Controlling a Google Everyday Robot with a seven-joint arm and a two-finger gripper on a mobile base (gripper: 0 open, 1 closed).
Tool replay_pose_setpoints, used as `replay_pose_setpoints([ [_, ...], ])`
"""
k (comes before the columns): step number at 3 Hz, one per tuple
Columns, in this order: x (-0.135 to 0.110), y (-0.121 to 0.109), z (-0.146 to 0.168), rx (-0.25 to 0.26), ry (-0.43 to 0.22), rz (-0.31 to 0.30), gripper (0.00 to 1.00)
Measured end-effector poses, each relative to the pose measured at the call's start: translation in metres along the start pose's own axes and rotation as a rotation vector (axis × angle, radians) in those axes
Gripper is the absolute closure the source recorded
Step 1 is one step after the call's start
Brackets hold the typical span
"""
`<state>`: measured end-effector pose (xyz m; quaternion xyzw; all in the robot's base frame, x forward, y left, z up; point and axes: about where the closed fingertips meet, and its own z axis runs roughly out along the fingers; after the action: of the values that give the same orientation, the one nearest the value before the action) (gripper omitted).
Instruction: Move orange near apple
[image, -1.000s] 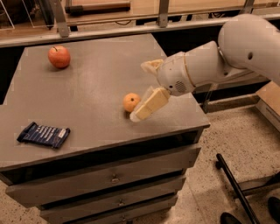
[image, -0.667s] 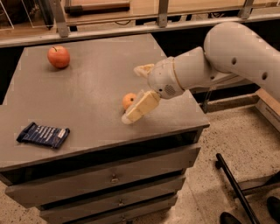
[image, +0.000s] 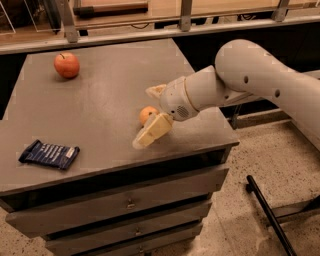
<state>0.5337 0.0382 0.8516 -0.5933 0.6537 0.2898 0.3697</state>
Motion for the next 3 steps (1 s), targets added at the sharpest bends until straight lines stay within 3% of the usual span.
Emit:
replay_pose_setpoints([
  [1, 0.0068, -0.0097, -0.015, 0.051, 0.009, 0.008, 0.0],
  [3, 0.0145, -0.0068, -0.0132, 0.048, 0.036, 0.02, 0.0],
])
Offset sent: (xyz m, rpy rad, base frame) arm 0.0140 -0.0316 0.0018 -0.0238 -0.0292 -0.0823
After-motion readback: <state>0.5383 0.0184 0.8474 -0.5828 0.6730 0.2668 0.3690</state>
